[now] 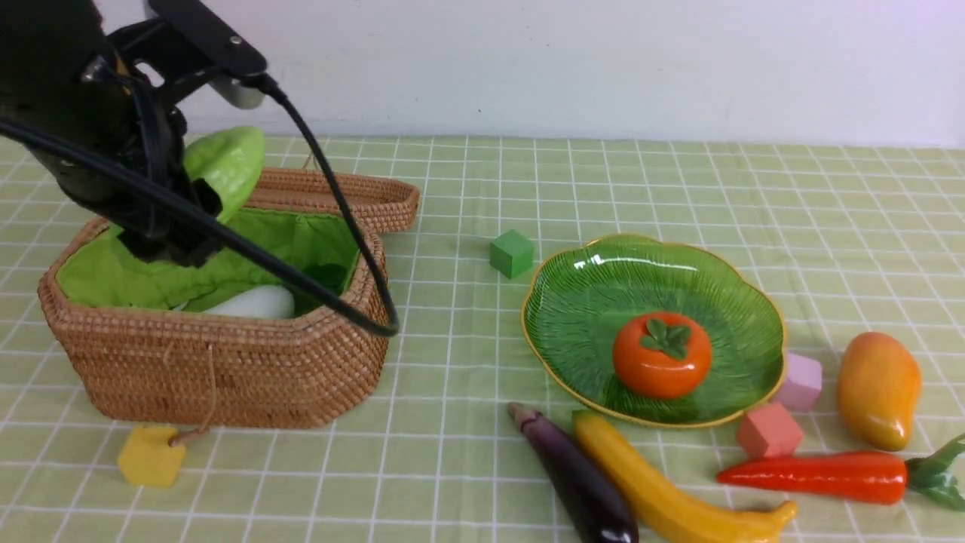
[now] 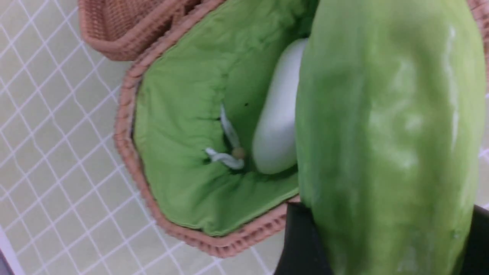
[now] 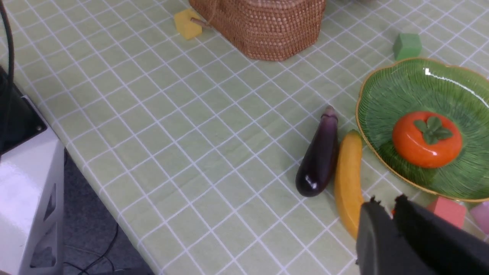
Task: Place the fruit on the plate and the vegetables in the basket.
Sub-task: Take a chayote with your left arm and place it on the basket on the left.
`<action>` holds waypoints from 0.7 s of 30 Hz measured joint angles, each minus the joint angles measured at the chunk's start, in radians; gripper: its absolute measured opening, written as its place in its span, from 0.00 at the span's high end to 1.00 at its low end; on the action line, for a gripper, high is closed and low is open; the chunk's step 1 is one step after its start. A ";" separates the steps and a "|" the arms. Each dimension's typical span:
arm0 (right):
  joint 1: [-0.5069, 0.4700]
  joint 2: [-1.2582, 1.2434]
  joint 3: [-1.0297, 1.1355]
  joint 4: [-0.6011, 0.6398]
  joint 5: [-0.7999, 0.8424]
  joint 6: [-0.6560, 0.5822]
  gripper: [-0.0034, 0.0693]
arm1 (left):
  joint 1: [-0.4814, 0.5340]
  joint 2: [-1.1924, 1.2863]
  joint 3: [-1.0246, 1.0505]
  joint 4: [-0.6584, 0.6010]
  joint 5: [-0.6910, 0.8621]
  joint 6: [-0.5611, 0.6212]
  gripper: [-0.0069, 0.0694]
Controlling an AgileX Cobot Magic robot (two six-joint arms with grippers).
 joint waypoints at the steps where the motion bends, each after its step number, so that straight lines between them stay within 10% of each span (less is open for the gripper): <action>1: 0.000 0.005 0.000 0.008 -0.009 -0.005 0.85 | 0.034 0.000 0.000 -0.025 -0.023 0.070 0.31; 9: 0.000 0.010 0.000 0.019 -0.022 -0.007 0.85 | 0.103 0.016 0.000 -0.063 -0.074 0.301 0.31; 21: 0.000 0.010 0.000 0.023 -0.024 -0.009 0.84 | 0.127 0.133 0.000 -0.037 -0.128 0.324 0.31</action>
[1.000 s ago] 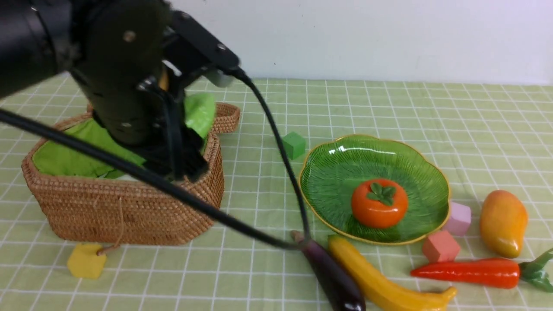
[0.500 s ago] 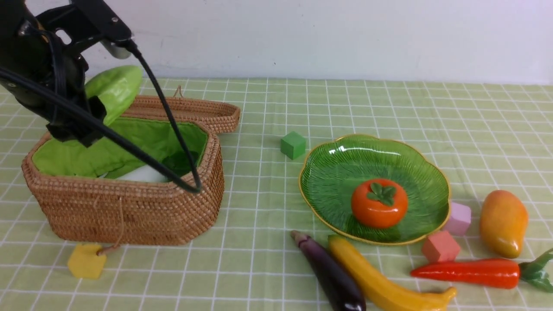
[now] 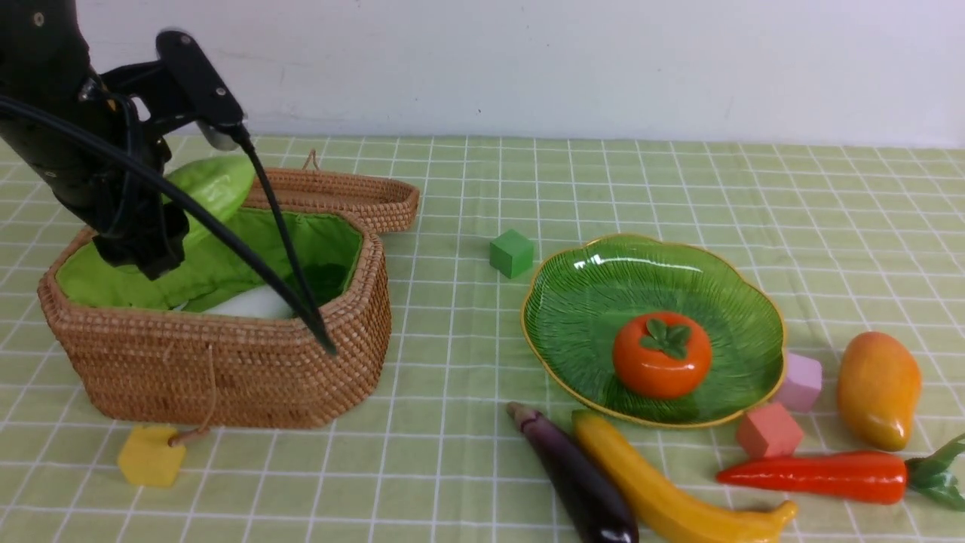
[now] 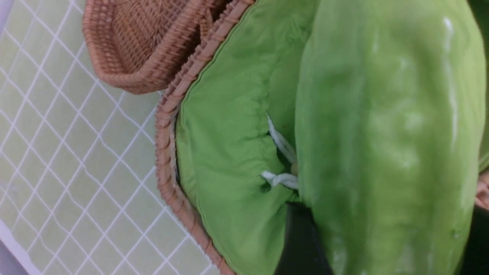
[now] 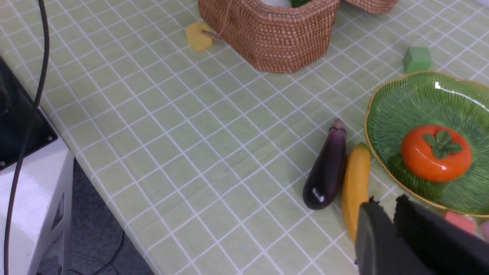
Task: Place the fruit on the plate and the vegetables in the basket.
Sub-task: Take a chayote with your left arm and place it on the basket on the left.
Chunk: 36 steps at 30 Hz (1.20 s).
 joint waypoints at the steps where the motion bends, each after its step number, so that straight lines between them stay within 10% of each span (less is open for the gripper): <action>1: 0.000 0.000 0.000 0.000 0.001 0.000 0.84 | 0.000 0.002 0.000 0.002 -0.004 0.000 0.31; 36: 0.000 0.000 0.000 0.000 -0.137 -0.001 0.82 | 0.000 0.020 0.000 0.044 -0.039 -0.098 0.31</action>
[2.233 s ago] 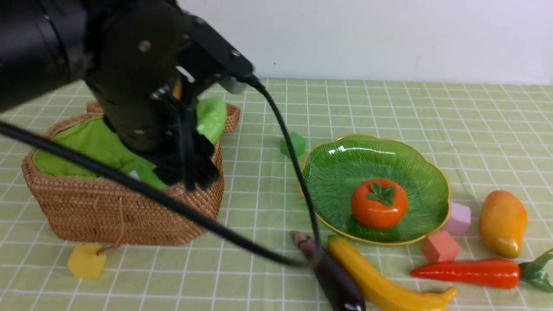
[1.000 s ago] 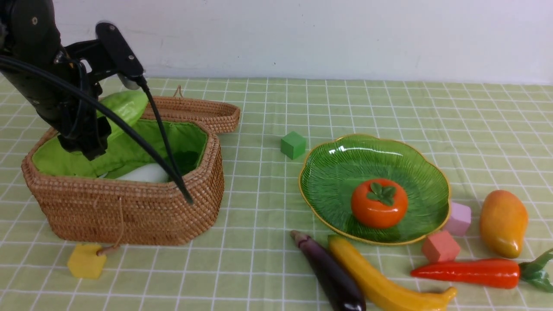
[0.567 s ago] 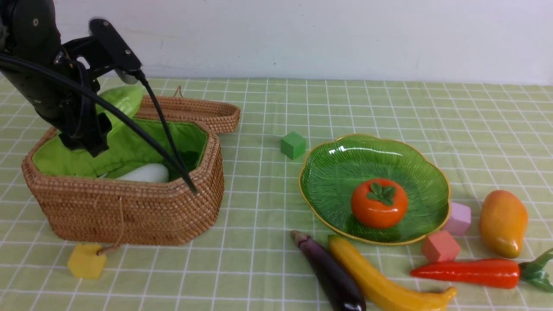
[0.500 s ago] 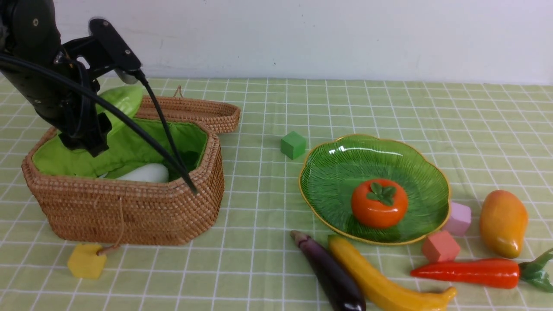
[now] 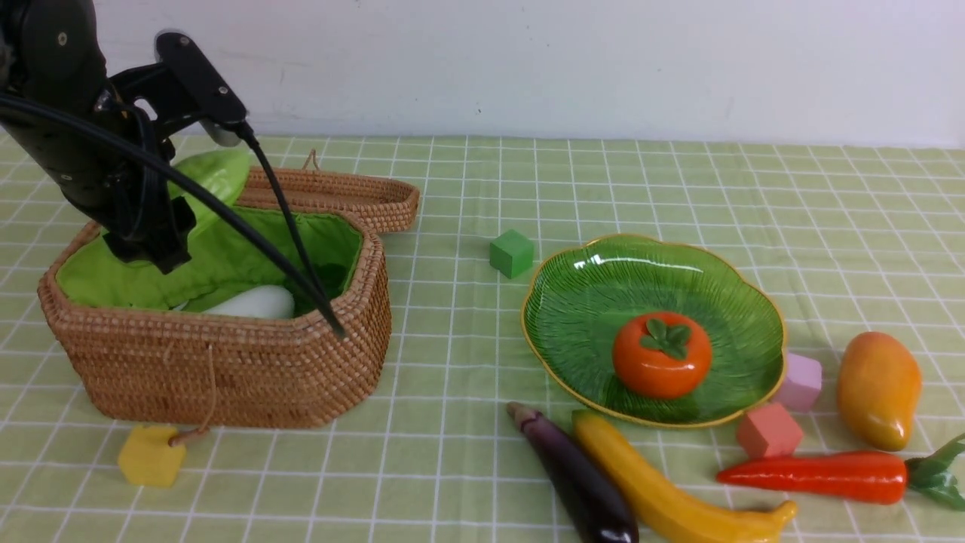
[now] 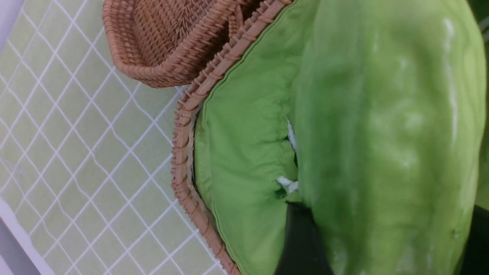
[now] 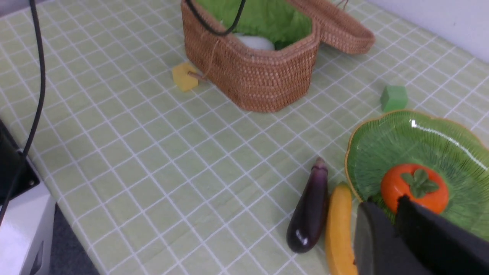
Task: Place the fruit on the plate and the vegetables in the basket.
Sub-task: Take a chayote with your left arm and place it on the basket on the left.
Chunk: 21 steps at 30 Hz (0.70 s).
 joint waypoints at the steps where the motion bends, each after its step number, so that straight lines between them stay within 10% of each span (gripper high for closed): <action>1: 0.000 0.000 0.000 0.000 -0.016 0.000 0.82 | 0.000 0.000 0.000 0.000 0.000 0.000 0.31; 21: 0.000 0.000 0.000 0.003 -0.113 0.002 0.80 | 0.000 0.000 0.000 -0.038 -0.015 0.000 0.29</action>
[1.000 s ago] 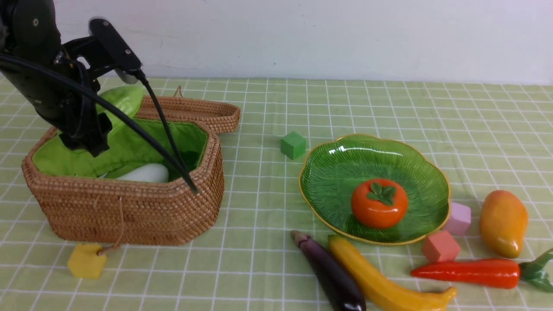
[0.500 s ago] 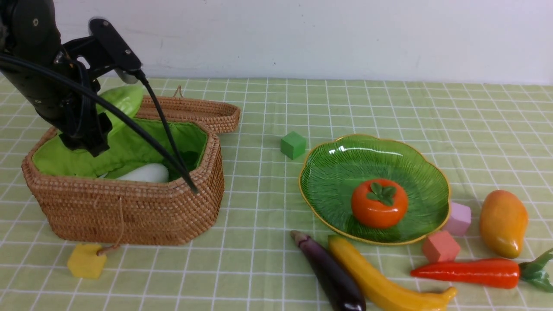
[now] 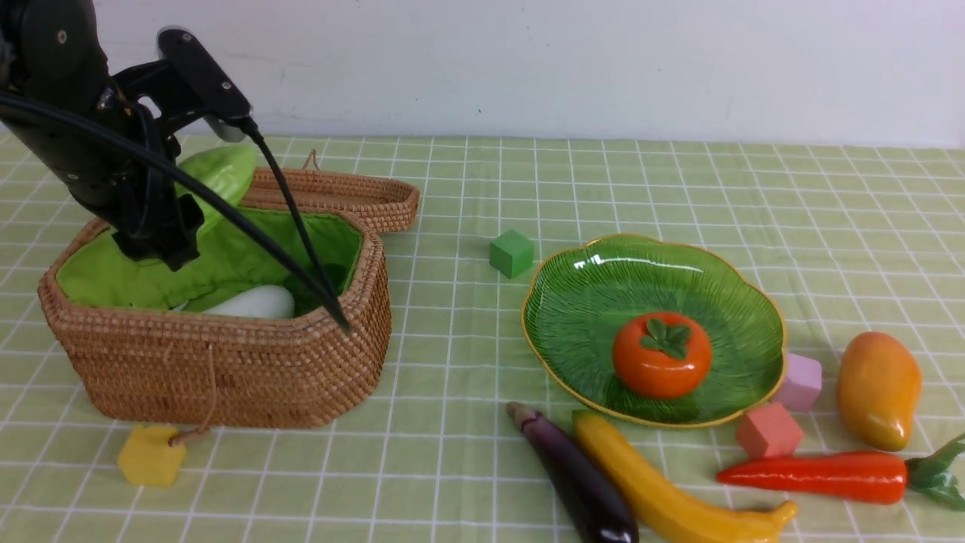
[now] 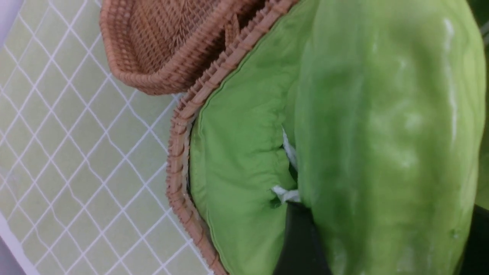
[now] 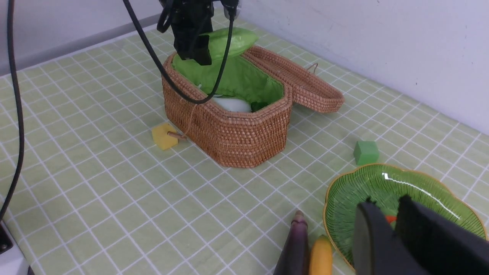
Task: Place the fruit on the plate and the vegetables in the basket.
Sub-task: Take a chayote with your left arm and place it on the basket on the left.
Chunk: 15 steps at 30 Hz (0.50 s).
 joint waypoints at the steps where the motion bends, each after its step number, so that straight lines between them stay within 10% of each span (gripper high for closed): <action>1: 0.000 0.000 0.000 0.000 0.000 0.000 0.80 | 0.000 0.000 0.000 -0.006 0.000 0.000 0.28; 15: 0.000 0.000 0.000 0.000 -0.001 0.000 0.78 | 0.000 -0.060 0.000 -0.089 0.031 0.000 0.16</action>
